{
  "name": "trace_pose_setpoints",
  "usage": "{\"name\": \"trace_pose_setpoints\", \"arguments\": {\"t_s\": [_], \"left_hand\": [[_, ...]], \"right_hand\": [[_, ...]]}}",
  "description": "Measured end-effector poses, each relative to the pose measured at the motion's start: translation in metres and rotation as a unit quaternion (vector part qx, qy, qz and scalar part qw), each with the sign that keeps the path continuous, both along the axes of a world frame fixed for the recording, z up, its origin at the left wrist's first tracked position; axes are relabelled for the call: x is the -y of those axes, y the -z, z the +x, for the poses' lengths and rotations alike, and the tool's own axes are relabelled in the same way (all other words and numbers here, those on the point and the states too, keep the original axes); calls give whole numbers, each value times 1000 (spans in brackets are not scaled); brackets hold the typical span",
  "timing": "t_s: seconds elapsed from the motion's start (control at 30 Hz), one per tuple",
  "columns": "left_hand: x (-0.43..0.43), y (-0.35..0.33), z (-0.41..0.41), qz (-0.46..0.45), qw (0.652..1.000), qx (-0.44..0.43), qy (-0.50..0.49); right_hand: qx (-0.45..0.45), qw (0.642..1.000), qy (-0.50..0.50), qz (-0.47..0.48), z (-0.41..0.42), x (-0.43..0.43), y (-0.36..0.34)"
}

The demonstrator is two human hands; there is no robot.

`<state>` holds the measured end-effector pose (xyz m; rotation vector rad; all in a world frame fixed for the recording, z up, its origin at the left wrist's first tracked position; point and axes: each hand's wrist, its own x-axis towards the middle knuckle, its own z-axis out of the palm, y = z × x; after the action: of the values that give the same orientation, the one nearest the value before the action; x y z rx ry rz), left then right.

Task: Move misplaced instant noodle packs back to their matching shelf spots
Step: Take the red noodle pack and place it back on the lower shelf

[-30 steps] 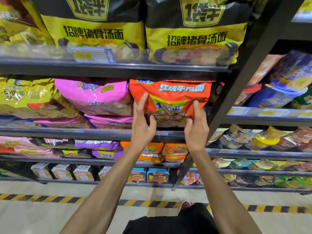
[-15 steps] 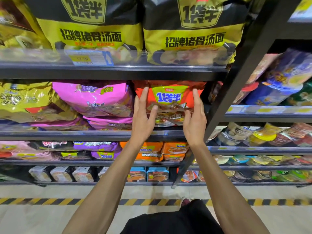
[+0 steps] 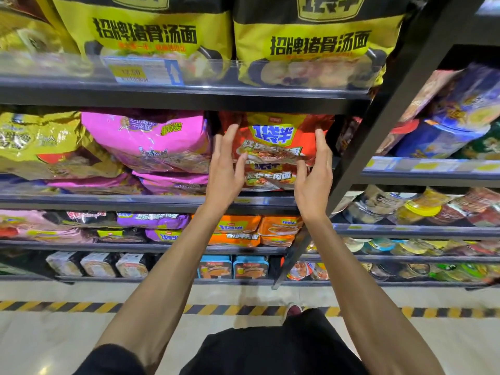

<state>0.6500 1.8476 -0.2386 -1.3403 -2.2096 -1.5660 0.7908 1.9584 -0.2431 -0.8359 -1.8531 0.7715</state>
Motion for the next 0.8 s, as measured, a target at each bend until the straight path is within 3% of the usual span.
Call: {"name": "trace_pose_setpoints", "arguments": {"t_s": [0.27,0.5,0.8], "left_hand": [[11,-9,10,-78,996,14,-30],[20,-12,17,-94,995,17,-34],[37,-18,23,-87,996,31,-5]], "right_hand": [[48,998,-8,29,3,-2,-1],[97,995,32,2,-5,-3,-16],[89,996,-6,-3,8,14,-12]]}}
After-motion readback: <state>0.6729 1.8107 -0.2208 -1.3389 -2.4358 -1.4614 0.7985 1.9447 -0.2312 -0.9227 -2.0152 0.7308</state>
